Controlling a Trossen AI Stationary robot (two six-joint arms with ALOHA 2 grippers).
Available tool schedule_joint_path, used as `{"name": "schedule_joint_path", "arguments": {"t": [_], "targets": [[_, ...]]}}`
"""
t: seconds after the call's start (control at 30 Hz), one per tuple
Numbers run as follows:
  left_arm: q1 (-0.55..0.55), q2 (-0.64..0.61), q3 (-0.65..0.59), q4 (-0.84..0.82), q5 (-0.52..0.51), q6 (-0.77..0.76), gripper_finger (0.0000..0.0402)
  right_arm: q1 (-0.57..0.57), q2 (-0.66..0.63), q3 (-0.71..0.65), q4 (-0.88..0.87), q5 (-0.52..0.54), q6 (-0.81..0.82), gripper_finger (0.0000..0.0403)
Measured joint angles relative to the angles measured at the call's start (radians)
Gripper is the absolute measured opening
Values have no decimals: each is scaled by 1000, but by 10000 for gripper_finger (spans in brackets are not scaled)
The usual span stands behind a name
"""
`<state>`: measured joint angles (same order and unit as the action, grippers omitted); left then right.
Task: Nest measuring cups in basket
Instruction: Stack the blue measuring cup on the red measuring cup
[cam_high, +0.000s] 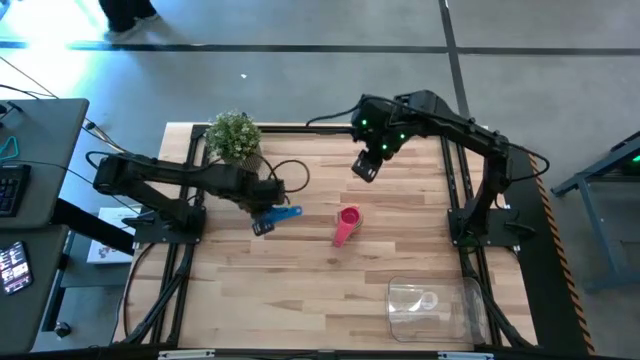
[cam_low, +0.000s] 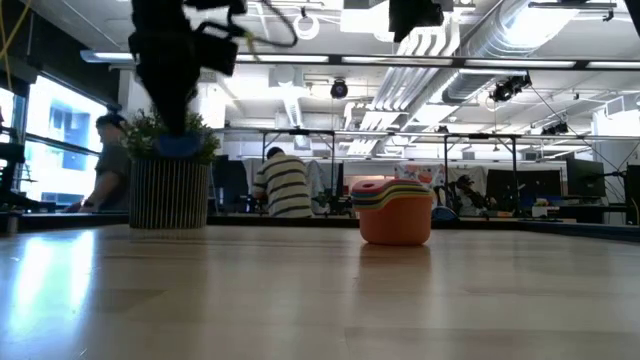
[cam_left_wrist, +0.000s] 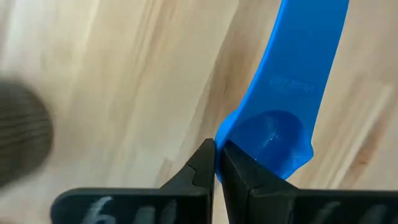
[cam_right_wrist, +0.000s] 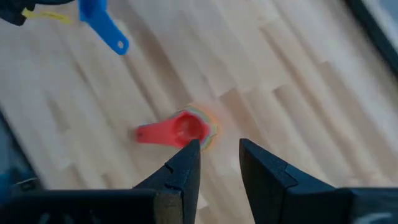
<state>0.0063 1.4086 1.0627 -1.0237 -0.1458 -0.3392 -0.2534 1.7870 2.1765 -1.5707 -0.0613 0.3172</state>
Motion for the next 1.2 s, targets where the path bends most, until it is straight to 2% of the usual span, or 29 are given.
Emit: {"name": "schedule_joint_path", "arguments": {"t": [0.13, 0.43, 0.77, 0.93, 1.1, 1.2], "targets": [[0, 0, 93, 0, -5, 145, 3, 48, 0, 0, 4, -48, 83, 103], [0, 0, 268, -2, -85, 434, 3, 160, 0, 0, 57, -56, 292, 103], [-21, -1, 344, -5, -122, 722, 3, 256, 0, 0, 288, -55, 417, 103], [-65, -1, 346, -3, -174, 792, 3, 281, 0, 0, 391, -38, 464, 104], [-106, -1, 346, 0, -242, 806, 3, 300, 7, 1, 407, 26, 476, 104], [-124, -1, 346, 1, -286, 805, 3, 302, 27, 2, 418, 31, 490, 104]]}}
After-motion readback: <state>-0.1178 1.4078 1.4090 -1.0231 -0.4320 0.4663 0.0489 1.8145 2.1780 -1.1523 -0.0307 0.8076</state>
